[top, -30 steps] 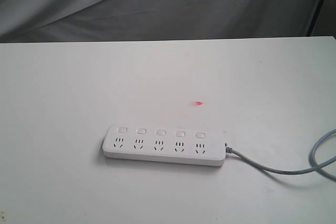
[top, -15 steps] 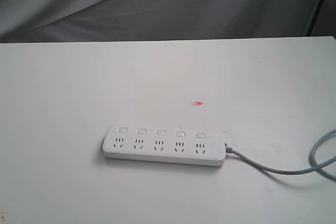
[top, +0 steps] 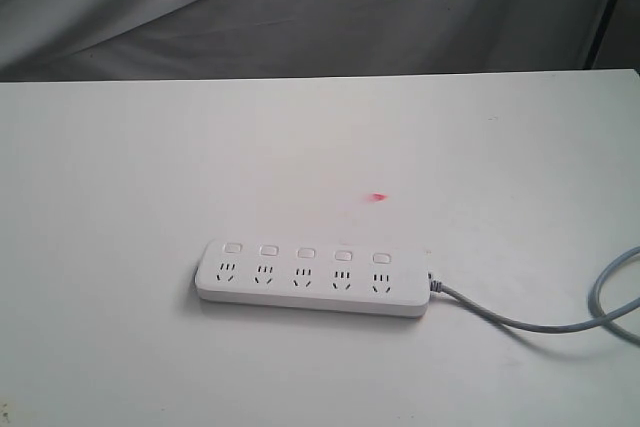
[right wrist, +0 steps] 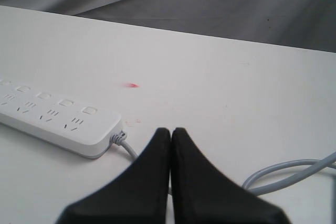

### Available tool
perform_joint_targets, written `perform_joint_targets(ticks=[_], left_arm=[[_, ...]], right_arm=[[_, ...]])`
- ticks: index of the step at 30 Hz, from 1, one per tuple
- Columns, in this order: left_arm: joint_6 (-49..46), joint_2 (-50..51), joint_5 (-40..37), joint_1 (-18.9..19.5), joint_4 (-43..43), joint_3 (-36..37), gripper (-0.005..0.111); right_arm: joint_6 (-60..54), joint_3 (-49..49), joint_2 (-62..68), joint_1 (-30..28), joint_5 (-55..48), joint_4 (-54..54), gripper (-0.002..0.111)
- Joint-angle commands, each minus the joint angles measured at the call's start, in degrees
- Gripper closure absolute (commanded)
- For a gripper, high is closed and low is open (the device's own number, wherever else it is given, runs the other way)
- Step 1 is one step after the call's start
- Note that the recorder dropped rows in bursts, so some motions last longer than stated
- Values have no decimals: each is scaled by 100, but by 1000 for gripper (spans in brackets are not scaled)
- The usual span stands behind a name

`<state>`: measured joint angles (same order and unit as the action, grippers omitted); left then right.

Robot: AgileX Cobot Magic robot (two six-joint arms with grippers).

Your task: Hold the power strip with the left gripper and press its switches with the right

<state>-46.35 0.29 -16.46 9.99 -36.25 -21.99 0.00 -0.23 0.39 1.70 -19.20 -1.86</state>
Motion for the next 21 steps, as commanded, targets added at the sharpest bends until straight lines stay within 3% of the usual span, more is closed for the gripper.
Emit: perform_joint_targets(ticks=[1,6,8,12,17,21], left_arm=[[1906,-29,789,0,1107,481,107],[5159,-29,1209,0,3850,869,107],[5734,-29,1320,0,4469,974,107],[5761,-29,1385,0,4483,1228,107],[4747,-29,1385,0,3655,1653,107],[4741,-29,1385,0,3625,1911,107]], right_arm=[[32,23,-39,-48,7,-32,108],[32,23,-39,-48,7,-32,108],[32,23,-39,-48,7,-32,108],[32,23,-39,-48,7,-32,108],[32,23,-39,-48,7,-32,108],[32,23,-39,-48,7,-32,108]])
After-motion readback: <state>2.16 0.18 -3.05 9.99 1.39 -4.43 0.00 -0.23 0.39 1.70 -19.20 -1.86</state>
